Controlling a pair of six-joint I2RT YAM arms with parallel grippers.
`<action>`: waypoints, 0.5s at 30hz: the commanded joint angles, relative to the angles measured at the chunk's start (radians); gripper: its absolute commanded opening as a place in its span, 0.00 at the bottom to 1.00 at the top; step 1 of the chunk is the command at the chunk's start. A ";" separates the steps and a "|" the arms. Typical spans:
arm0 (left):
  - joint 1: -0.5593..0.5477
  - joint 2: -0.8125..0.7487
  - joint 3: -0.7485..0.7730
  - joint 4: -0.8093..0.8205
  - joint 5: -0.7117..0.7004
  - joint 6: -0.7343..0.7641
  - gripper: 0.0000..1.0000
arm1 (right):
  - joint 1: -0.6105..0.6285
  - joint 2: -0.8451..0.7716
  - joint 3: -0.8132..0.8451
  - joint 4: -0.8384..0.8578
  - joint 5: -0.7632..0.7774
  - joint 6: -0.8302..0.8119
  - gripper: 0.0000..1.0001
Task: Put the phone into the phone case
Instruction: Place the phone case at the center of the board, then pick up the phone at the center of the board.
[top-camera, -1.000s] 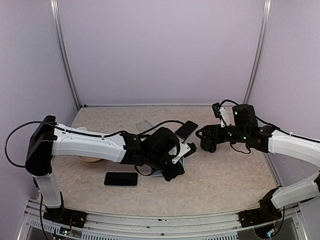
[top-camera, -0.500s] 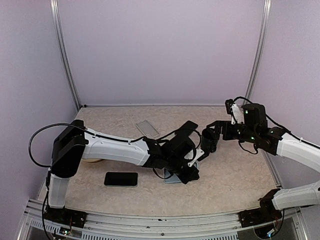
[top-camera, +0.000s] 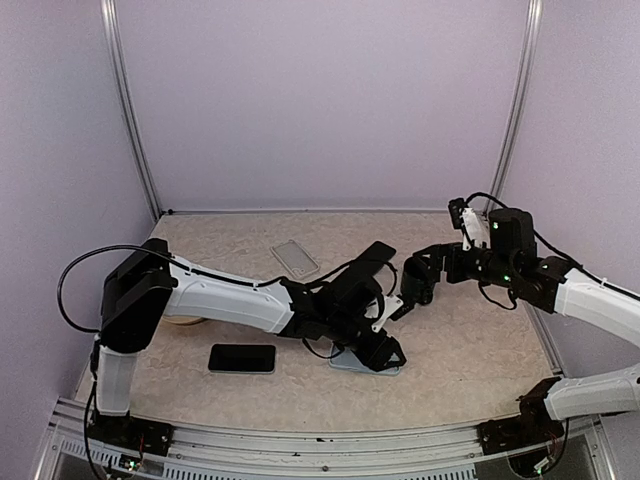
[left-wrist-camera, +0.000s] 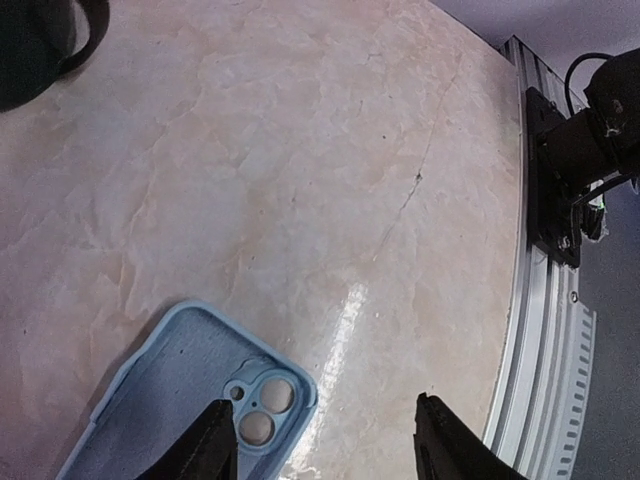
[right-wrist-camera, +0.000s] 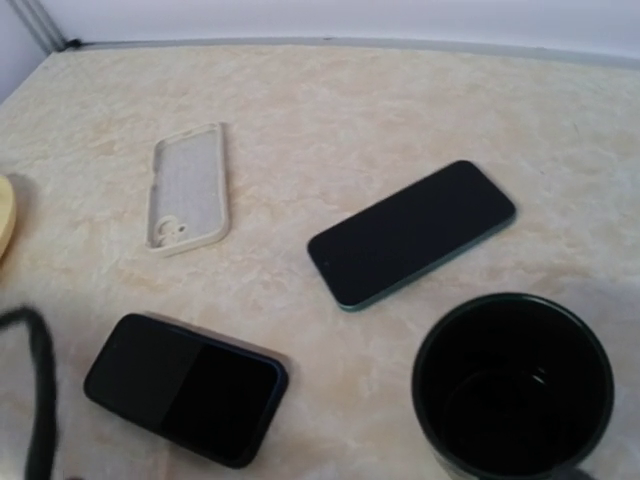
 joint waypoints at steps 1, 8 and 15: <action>0.057 -0.118 -0.110 0.118 0.041 -0.040 0.63 | -0.001 0.003 -0.005 0.063 -0.075 -0.085 1.00; 0.162 -0.370 -0.344 0.182 0.001 -0.072 0.86 | 0.066 0.092 0.031 0.107 -0.136 -0.184 1.00; 0.236 -0.640 -0.582 0.195 -0.116 -0.123 0.99 | 0.200 0.289 0.144 0.106 -0.167 -0.297 0.99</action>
